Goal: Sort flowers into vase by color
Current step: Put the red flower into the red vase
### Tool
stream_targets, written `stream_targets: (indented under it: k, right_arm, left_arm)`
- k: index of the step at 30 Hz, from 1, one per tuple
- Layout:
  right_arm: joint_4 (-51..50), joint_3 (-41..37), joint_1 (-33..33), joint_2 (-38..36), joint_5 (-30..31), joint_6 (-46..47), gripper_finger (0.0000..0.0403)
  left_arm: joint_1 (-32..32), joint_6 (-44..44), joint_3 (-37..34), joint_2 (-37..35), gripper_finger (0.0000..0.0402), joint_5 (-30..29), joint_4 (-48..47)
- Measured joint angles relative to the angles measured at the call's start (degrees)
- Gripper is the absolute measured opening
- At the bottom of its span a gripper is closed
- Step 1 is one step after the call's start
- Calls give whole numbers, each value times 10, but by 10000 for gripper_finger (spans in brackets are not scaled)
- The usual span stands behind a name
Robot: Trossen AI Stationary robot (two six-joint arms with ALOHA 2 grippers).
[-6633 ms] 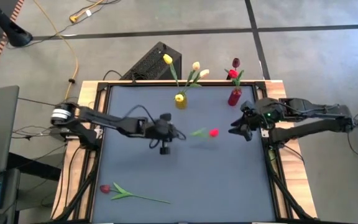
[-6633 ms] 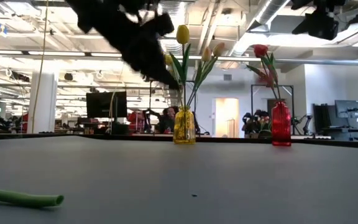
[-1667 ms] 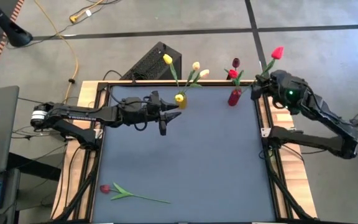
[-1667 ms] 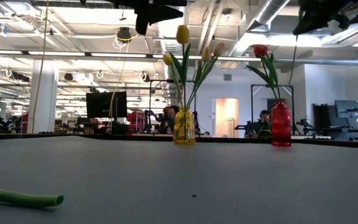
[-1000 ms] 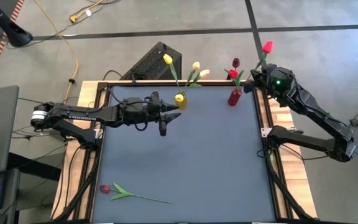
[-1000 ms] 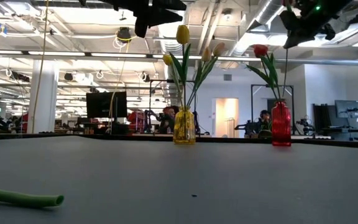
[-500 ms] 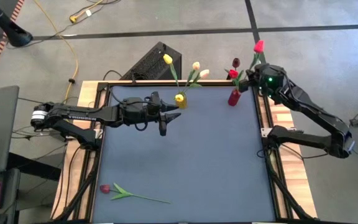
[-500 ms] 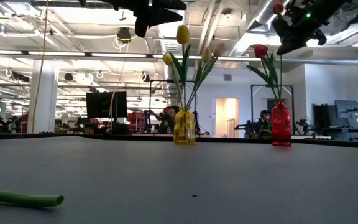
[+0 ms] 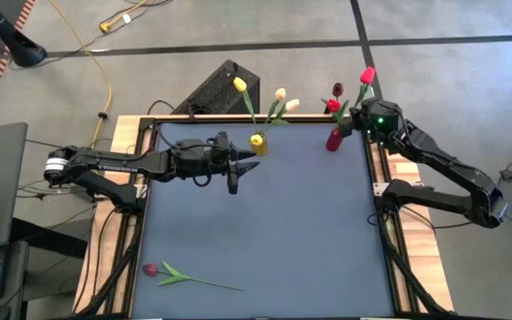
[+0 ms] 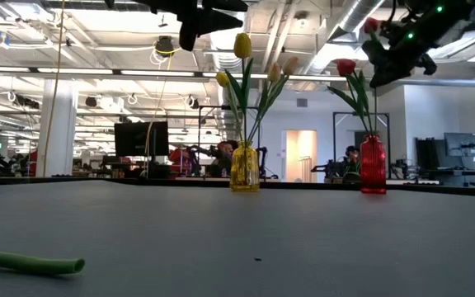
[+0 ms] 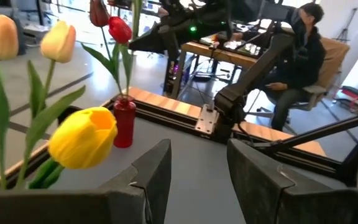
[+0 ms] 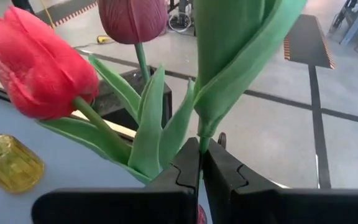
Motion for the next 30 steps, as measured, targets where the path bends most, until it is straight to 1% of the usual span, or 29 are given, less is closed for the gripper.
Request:
stream_targets:
  k: [5,9,14,18,23,27,30]
  right_arm:
    - [3,-13,1,2,0,1,42]
    - [5,-13,0,4,0,1,44]
    - [-2,-13,0,3,0,1,67]
    - [-5,-13,0,3,-1,1,109]
    - [-34,-5,0,3,-2,-1,190]
    - [-96,23,0,4,-11,-5,250]
    - [-156,48,0,4,-35,-5,273]
  left_arm:
    - [0,-5,0,0,144,19,-1]
    - [0,-5,0,0,144,17,-3]
    - [0,-17,0,0,144,17,-4]
    - [0,-19,0,0,144,19,-6]
    - [0,-20,0,0,144,22,-19]
    - [0,-20,0,-1,144,51,-54]
    - [0,-20,0,-1,144,87,-93]
